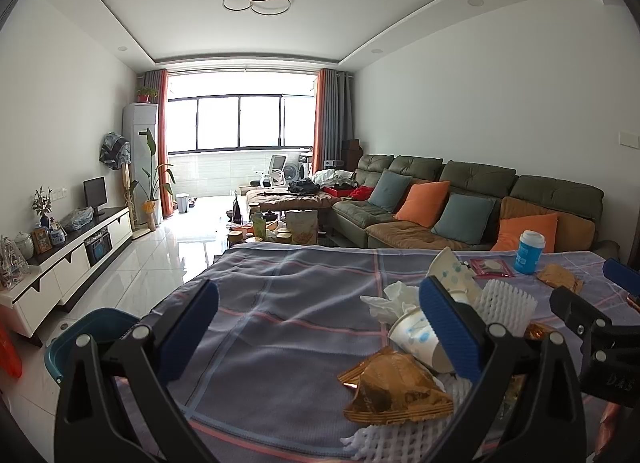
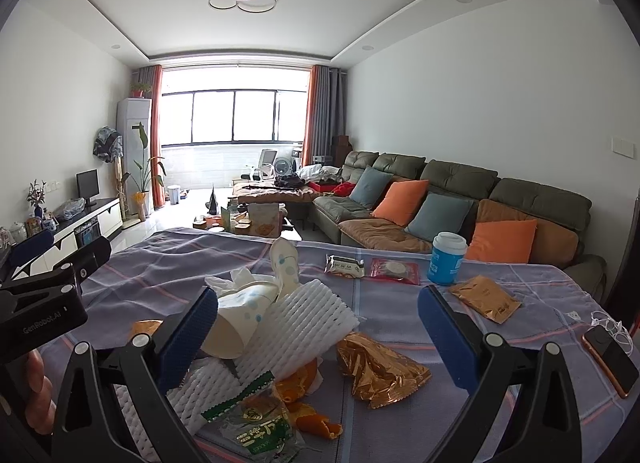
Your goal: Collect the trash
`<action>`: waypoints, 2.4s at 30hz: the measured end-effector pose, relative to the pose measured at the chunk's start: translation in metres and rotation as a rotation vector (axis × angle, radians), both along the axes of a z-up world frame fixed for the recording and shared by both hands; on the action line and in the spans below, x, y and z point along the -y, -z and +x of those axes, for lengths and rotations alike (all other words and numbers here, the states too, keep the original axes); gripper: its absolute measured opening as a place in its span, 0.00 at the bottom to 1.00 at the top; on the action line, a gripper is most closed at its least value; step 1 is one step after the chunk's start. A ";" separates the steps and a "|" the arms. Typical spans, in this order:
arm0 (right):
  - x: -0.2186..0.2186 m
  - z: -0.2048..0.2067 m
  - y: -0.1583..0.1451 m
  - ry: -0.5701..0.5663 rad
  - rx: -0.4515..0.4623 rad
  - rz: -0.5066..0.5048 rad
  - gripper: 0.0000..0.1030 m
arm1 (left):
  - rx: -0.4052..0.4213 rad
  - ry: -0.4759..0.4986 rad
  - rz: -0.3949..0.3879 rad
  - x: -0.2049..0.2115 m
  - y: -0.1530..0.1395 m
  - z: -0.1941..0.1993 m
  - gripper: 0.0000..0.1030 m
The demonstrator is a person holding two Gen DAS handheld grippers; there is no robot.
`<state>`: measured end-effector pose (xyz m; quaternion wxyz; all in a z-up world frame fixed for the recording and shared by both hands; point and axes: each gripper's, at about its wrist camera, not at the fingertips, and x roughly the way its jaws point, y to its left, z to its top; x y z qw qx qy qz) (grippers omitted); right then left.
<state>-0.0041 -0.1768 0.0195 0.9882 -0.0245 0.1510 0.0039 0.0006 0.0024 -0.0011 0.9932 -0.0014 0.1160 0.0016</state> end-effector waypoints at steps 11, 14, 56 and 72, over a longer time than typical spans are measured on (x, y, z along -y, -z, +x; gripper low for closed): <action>0.000 0.000 0.001 0.000 -0.005 0.001 0.97 | -0.001 -0.001 0.000 -0.001 0.000 0.000 0.97; 0.001 0.002 0.000 -0.001 -0.007 0.004 0.97 | -0.002 0.000 -0.001 -0.001 0.000 0.001 0.97; 0.007 0.020 0.006 -0.019 -0.053 0.026 0.97 | -0.057 0.022 -0.002 -0.002 0.004 0.009 0.97; 0.007 0.024 0.006 -0.014 -0.058 0.024 0.97 | -0.075 0.023 -0.001 -0.002 0.004 0.015 0.97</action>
